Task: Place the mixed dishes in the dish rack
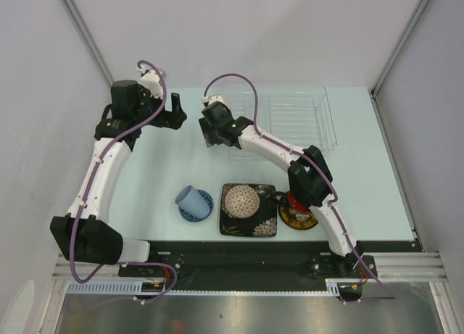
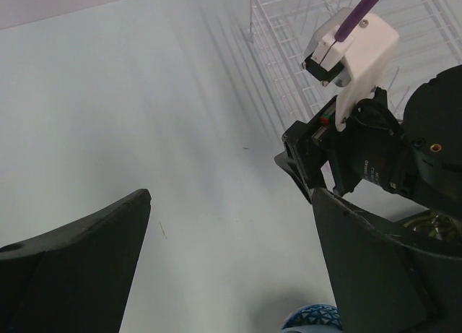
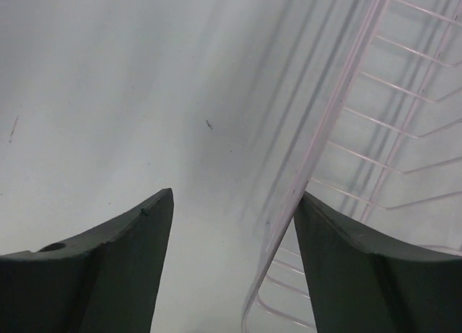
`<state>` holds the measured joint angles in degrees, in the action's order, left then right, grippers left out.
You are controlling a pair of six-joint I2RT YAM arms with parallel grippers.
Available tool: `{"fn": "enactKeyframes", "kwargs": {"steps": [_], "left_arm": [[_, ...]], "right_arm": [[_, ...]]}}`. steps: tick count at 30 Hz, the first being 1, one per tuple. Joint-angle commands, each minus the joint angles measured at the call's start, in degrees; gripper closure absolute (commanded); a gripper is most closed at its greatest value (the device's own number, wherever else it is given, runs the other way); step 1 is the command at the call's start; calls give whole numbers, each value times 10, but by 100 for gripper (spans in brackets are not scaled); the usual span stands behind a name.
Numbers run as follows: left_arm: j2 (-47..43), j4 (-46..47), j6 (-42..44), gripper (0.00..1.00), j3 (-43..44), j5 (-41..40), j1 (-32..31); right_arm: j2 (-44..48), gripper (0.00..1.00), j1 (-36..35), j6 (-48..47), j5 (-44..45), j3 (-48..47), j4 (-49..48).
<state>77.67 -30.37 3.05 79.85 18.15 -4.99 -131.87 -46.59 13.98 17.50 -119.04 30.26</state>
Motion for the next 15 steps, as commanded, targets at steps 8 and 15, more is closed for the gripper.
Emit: {"fn": "enactKeyframes", "kwargs": {"steps": [8, 15], "left_arm": [[25, 107, -5, 0, -48, 28, 1], [190, 118, -22, 1, 63, 51, -37]], "right_arm": [[194, 19, 90, 16, -7, 87, -17], [347, 17, 284, 40, -10, 289, -81]]}}
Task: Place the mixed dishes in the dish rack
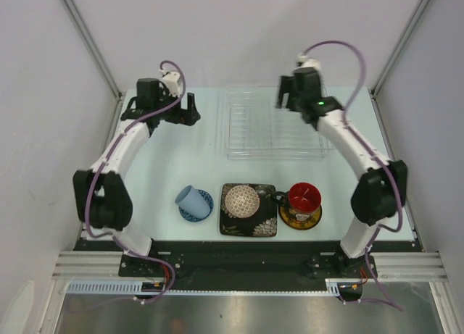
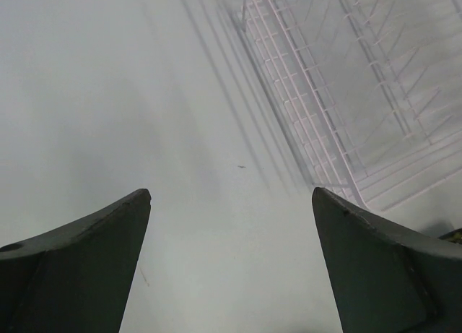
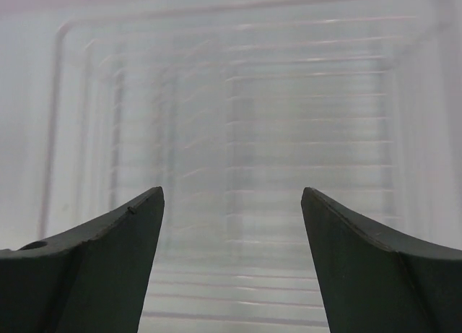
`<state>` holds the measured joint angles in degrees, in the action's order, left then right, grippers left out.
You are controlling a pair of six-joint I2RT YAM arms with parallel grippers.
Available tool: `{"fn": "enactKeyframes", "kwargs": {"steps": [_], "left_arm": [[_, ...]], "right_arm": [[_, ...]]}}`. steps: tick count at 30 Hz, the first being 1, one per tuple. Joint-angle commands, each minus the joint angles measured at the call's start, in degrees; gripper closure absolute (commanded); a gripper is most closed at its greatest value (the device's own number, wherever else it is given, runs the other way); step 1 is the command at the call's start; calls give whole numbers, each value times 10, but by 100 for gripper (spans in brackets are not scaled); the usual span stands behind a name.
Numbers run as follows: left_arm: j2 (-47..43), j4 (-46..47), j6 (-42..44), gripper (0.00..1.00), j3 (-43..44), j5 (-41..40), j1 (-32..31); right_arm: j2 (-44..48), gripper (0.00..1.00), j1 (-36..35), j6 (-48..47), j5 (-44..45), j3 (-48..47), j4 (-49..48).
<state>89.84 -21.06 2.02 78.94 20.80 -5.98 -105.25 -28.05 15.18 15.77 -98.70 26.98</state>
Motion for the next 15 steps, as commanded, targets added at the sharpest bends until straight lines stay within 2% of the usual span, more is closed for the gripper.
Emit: {"fn": "enactKeyframes", "kwargs": {"steps": [1, 4, 11, 15], "left_arm": [[101, 17, -15, 0, 89, 21, -38], [154, 11, -16, 0, 143, 12, -60], [238, -13, -16, 0, 234, -6, -90], [256, -8, -4, 0, 245, -13, -103]], "right_arm": [[87, 17, 133, 32, 13, 94, -42], [83, 17, 165, 14, 48, 111, -30], [37, 17, 190, -2, 73, 116, -28], [9, 18, 205, -2, 79, 120, -27]]}}
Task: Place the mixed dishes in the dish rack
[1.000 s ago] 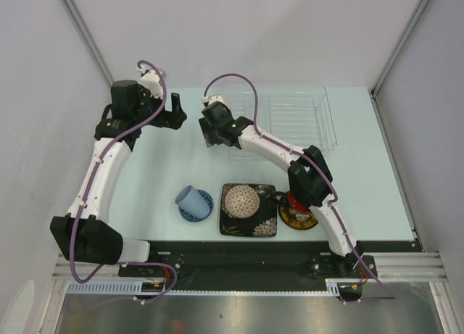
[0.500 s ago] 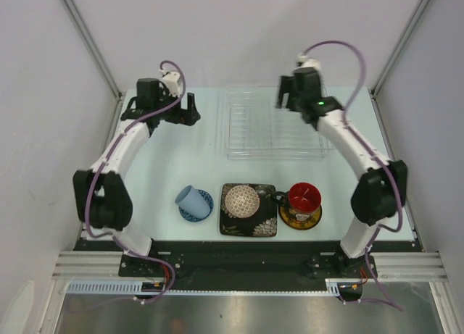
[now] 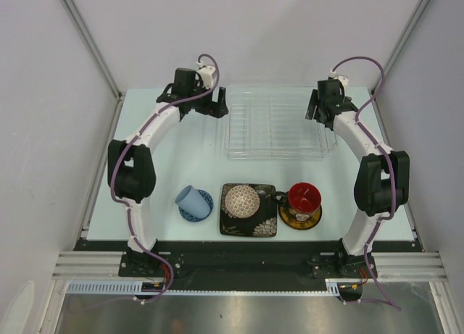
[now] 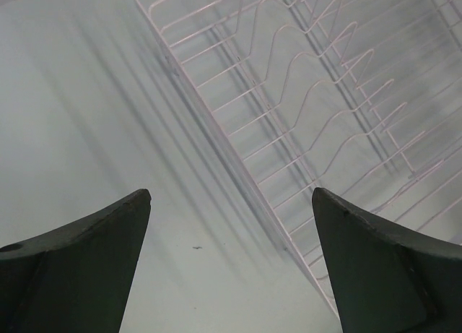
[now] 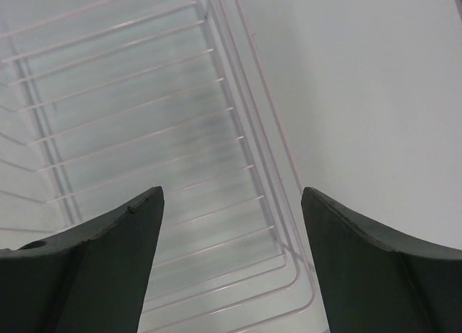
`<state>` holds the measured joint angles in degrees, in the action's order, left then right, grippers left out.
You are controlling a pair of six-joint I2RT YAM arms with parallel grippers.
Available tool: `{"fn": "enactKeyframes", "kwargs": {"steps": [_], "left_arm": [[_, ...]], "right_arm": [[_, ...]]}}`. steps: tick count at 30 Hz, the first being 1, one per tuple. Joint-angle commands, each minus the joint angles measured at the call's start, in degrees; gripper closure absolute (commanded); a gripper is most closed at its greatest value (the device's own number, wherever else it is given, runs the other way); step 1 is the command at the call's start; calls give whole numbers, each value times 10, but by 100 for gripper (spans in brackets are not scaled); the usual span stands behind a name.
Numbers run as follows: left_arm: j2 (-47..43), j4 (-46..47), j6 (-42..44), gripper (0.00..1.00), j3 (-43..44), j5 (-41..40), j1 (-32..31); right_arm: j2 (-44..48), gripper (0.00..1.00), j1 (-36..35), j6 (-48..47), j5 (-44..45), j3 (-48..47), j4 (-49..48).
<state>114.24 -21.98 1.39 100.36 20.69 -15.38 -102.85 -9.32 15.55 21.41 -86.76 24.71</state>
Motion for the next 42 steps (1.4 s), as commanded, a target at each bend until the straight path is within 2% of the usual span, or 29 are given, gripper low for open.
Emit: {"fn": "enactKeyframes", "kwargs": {"steps": [1, 9, 18, 29, 42], "left_arm": [[15, 2, 3, 0, 29, -17, -15], [35, 12, 16, 0, -3, -37, -21], [30, 25, 28, 0, -51, -58, -29], [-2, 41, 66, 0, -135, -98, -29], [-100, 66, 103, 0, -277, -129, -29]], "right_arm": [[-17, 18, 21, -4, 24, 5, -4], [-14, 18, 64, 11, 7, 25, -13], [-49, 21, 57, 27, 4, 29, -6], [-62, 29, 5, 49, 19, 41, 7], [-44, 29, -71, 74, 53, 99, 15]]}}
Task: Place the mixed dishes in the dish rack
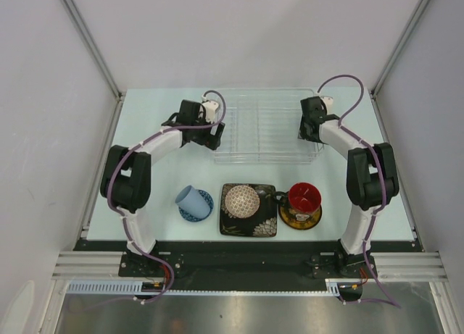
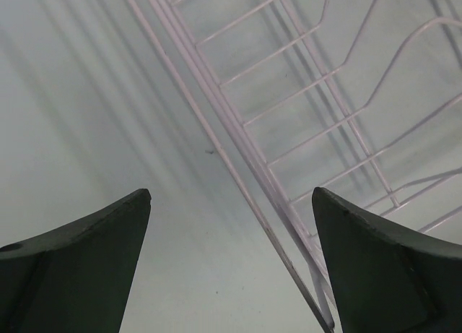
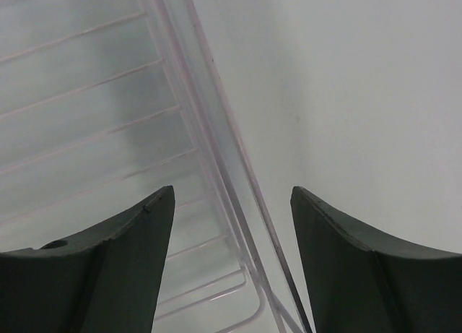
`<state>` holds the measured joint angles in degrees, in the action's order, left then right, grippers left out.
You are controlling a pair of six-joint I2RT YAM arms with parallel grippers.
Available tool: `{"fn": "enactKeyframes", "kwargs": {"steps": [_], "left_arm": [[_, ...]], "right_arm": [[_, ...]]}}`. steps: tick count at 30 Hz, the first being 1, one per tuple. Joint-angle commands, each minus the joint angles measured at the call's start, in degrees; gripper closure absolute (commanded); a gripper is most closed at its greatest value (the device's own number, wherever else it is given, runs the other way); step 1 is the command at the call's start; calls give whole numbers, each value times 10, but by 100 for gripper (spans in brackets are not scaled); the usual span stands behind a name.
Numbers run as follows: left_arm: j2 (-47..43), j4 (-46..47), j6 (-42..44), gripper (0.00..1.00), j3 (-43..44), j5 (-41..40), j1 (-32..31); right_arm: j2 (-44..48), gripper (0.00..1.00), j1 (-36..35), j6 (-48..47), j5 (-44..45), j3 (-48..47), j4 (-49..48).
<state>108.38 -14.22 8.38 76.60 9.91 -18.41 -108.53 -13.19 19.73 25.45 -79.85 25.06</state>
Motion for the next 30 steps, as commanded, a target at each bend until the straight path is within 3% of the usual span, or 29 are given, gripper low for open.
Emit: {"fn": "enactKeyframes", "kwargs": {"steps": [1, 6, 9, 17, 25, 30], "left_arm": [[-48, -12, 35, 0, -43, -21, 1], [-61, -9, 40, 0, -49, -19, 1], [-62, -11, 36, 0, -37, -17, 1], [-84, -33, -4, 0, -20, 17, 1], [-155, -27, -26, 0, -99, 31, 1], [-178, -33, -27, 0, -125, 35, 1]], "right_arm": [[18, 29, -36, 35, 27, 37, 11], [61, 28, -47, 53, 50, 76, 13], [82, 21, -47, 47, 67, 86, 8], [129, 14, -32, 13, 29, 79, -41], [155, 13, -42, 1, -4, 65, -28], [208, 13, -83, -9, -9, 59, -11]]}}
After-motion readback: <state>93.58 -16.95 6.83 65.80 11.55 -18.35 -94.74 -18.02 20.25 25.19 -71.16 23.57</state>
